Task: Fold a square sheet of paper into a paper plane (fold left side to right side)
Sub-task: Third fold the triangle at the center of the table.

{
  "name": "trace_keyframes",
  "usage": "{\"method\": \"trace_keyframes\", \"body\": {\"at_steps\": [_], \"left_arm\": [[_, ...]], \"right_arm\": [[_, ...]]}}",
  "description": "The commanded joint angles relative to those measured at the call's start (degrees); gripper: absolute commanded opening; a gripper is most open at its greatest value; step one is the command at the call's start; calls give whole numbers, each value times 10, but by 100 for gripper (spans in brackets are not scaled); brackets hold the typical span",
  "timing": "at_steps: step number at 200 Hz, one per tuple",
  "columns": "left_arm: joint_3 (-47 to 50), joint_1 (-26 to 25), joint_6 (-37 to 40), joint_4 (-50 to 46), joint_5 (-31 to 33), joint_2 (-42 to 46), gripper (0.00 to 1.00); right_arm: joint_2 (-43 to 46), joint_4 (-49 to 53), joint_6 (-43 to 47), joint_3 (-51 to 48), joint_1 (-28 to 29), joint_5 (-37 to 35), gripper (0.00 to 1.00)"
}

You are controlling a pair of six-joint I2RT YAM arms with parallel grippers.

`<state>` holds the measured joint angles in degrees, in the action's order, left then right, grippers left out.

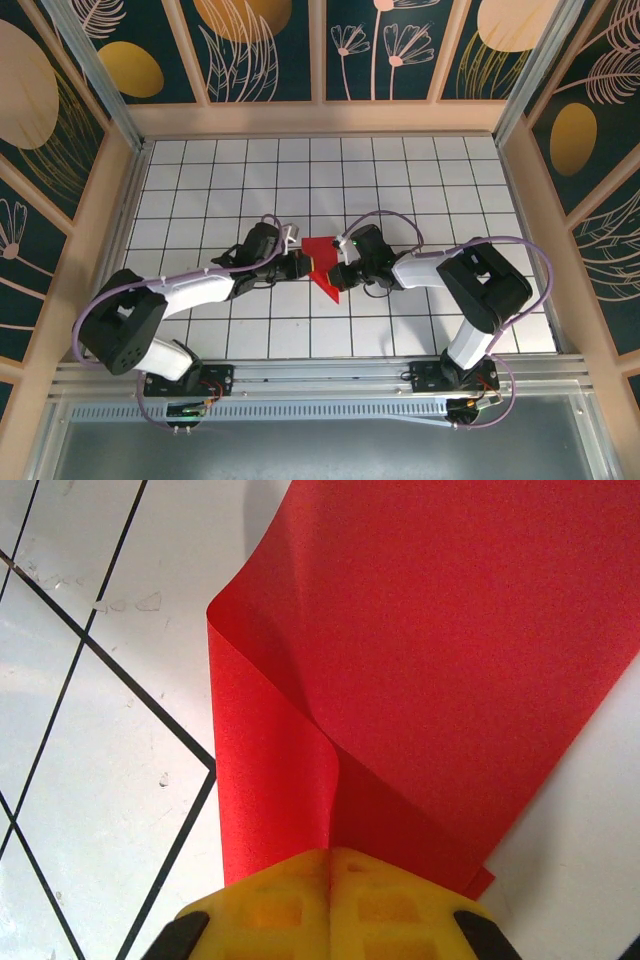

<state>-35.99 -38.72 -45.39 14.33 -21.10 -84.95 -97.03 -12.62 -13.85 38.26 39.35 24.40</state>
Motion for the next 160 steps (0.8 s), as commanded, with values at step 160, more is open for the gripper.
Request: {"method": "trace_keyframes", "body": {"at_steps": [160], "left_arm": [[-17, -23, -23, 52, 14, -127, 0]], "right_arm": [[-30, 56, 12, -4, -4, -22, 0]]}}
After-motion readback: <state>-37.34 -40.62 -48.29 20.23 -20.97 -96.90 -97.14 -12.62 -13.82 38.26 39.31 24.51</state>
